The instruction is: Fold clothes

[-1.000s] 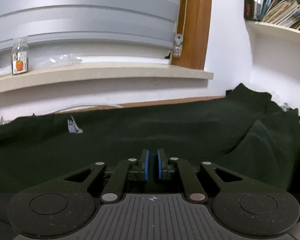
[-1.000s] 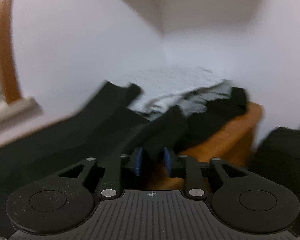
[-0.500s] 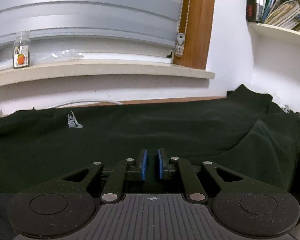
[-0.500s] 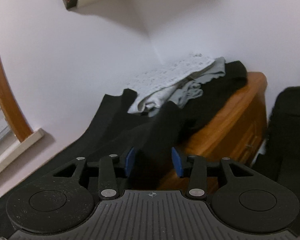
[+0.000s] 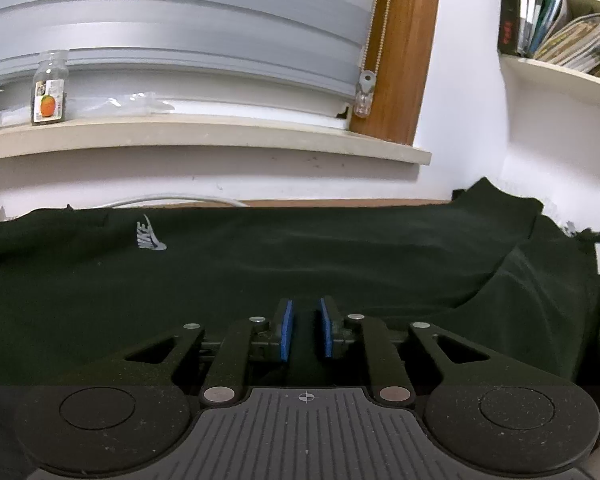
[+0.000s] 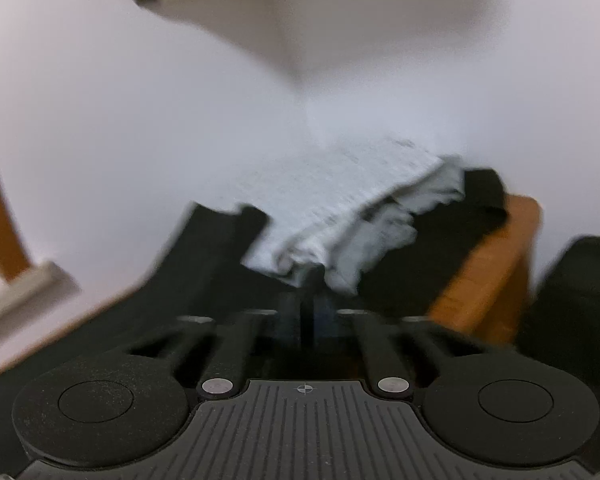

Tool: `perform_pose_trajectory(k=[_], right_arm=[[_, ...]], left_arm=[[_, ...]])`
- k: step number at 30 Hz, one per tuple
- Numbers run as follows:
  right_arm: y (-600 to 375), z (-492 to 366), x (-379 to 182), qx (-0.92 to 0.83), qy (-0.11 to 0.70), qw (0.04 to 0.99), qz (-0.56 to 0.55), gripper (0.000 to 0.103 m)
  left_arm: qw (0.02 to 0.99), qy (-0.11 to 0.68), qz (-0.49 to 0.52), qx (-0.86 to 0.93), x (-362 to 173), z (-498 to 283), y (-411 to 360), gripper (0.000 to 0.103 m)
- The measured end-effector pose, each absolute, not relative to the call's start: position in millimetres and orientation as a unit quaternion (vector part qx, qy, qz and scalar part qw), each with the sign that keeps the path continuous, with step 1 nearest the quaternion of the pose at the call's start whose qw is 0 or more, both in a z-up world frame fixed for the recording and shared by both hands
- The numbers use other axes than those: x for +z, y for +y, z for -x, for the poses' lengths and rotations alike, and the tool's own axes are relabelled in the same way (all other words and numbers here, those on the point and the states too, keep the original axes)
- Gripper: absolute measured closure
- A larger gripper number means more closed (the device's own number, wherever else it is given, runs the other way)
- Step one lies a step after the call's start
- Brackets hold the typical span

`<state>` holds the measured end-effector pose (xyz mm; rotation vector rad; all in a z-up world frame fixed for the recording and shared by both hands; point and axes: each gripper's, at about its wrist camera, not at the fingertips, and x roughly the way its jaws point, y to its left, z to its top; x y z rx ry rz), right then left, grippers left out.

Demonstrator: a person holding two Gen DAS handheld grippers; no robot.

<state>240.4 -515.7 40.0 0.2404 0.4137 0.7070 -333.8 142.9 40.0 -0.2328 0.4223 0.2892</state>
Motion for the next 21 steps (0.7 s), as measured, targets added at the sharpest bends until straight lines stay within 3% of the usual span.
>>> perform_pose_trajectory(k=[3, 5, 7, 8, 11, 14, 21], right_arm=[[-551.4, -219.2, 51.8, 0.323, 0.158, 0.923, -0.139, 0.096], [-565.4, -220.3, 42.7, 0.302, 0.194, 0.926, -0.115, 0.095], [-564.7, -229.3, 29.0, 0.285, 0.246, 0.925, -0.055, 0.091], [-567.7, -230.8, 25.1, 0.271, 0.247, 0.929, -0.051, 0.084], [-567.7, -230.1, 32.4, 0.274, 0.219, 0.934, -0.068, 0.080], [-532.5, -234.4, 40.9, 0.338, 0.216, 0.915, -0.040, 0.069], [-444.6, -239.8, 31.7, 0.388, 0.215, 0.894, 0.071, 0.061]], left_arm=[[0.961, 0.206, 0.118, 0.141, 40.3, 335.1, 143.6, 0.080], [0.961, 0.206, 0.120, 0.138, 40.4, 335.8, 143.7, 0.080], [0.962, 0.206, 0.119, 0.137, 40.5, 335.8, 143.5, 0.076], [0.962, 0.207, 0.119, 0.136, 40.5, 335.7, 143.3, 0.075], [0.961, 0.208, 0.121, 0.136, 40.4, 335.2, 143.5, 0.075], [0.961, 0.207, 0.117, 0.139, 40.8, 335.2, 142.0, 0.074], [0.961, 0.207, 0.124, 0.135, 40.4, 336.0, 143.3, 0.072]])
